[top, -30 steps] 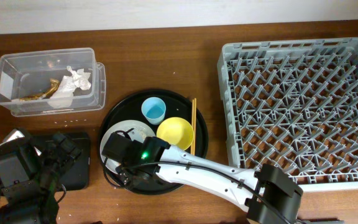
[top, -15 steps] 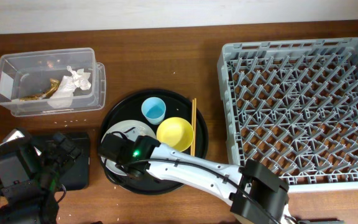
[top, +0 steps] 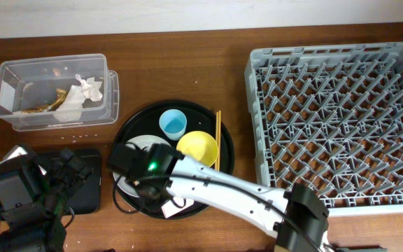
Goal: Sort waste into correct bins and load items into the dishwasher rack
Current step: 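Reach the right gripper to the pink cup and grasp its rim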
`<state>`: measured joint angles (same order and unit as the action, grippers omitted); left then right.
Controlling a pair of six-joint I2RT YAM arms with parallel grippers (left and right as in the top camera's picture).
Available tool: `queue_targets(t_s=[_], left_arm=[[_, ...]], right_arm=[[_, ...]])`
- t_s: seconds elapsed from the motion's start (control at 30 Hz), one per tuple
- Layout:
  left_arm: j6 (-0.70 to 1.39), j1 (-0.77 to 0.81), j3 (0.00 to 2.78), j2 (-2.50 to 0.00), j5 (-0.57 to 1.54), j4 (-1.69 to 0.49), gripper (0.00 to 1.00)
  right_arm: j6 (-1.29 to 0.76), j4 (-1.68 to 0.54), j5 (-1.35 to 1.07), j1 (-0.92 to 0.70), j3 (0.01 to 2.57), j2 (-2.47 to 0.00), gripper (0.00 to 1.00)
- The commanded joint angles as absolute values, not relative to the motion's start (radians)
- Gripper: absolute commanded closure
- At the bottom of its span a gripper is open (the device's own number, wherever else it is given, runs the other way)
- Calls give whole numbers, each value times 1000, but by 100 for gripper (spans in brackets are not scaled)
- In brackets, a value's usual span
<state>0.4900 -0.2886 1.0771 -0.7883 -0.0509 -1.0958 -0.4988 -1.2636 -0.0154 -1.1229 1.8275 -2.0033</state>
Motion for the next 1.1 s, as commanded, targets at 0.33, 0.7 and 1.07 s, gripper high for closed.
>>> queue_targets(t_s=[0.33,0.7,1.07], left_arm=[[484,-290,1078,-788,-44,-1094,1],[484,-290,1078,-788,-44,-1094,1],[484,-290,1078,-788,-44,-1094,1]], right_arm=[[-693,-1017,154,-1194,1580,-2017,53],[-689,-1350,356,-1155,1747,-2015,54],[-644,-1266,76,-1168,1750,-1990,52]])
